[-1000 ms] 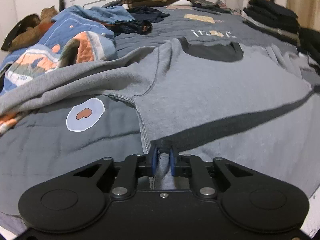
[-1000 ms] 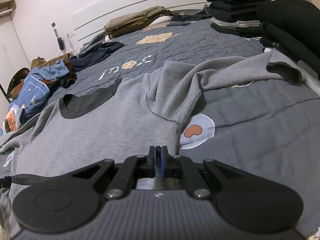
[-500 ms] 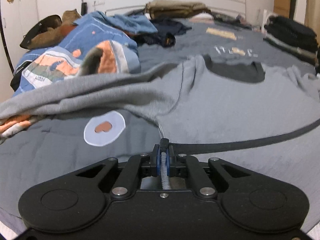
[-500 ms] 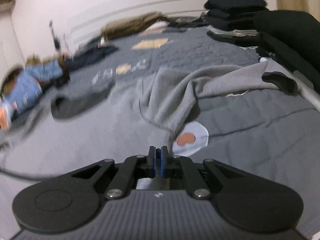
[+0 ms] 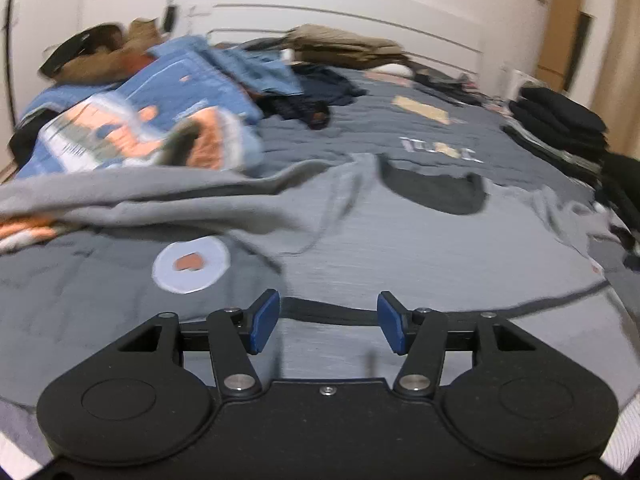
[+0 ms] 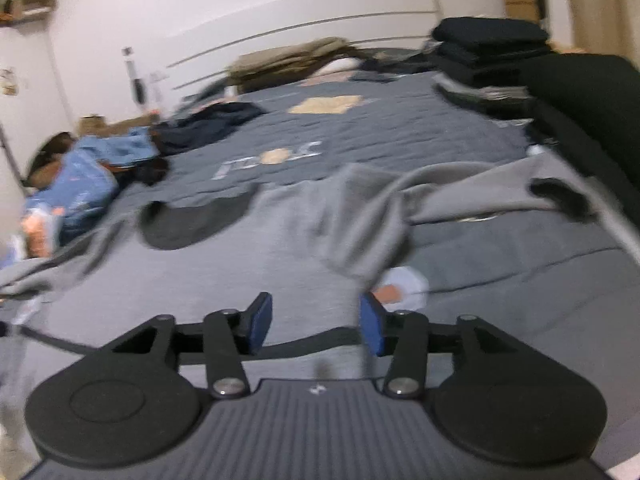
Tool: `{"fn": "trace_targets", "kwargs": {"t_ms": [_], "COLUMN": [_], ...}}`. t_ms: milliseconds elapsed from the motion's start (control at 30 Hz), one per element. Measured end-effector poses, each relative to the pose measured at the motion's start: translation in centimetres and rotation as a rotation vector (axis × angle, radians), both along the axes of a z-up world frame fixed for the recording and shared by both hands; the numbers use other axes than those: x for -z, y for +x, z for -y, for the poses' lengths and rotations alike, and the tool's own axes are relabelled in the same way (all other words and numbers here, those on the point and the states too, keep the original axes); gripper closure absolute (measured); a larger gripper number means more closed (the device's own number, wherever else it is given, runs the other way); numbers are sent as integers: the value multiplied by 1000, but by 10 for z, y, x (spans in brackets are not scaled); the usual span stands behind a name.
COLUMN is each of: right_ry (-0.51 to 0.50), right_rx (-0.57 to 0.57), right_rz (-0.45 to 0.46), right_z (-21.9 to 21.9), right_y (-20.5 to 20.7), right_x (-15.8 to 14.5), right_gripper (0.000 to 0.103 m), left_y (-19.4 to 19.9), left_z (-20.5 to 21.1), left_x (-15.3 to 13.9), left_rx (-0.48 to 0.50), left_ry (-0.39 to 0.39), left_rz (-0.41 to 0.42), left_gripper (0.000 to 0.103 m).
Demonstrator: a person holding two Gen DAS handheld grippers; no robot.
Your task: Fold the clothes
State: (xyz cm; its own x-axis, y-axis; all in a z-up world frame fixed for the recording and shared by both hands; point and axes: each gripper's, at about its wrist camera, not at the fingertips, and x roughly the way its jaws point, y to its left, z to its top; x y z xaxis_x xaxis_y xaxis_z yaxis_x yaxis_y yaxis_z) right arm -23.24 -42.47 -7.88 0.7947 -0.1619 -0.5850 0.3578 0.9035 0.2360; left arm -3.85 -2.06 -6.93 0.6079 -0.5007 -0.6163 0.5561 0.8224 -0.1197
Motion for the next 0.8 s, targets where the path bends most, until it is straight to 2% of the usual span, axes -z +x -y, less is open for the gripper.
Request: {"fn": "trace_targets", "kwargs": {"t_ms": [67,167,267,367,533,800], "right_ry": [52,71,46,55,96,114], "right_rx": [-68,-142,-168,-168,-164,-218], "right_rz": [21,-9,-65,-88,-22,50], "right_z": [-9,-24,-36,-40,-47,-66], "right_y": [2,11,21,27,23,37], "right_x": [2,10,21,27,15,1], "right_gripper": [50,47,47,47,47,45], "left_y": [-6,-12,-12,-2,22,53], "left_z": [9,19,21,8,-23,-62], "left_x": [3,7,10,6,-6,-16], "left_rx": [40,79,75,-8,-160,-350], "left_ry": [-9,-15,-18,-64,-152,-220], "left_rz": [-20,-35,-31,-31,-9,14], "left_gripper": [48,48,48,46,46,46]}}
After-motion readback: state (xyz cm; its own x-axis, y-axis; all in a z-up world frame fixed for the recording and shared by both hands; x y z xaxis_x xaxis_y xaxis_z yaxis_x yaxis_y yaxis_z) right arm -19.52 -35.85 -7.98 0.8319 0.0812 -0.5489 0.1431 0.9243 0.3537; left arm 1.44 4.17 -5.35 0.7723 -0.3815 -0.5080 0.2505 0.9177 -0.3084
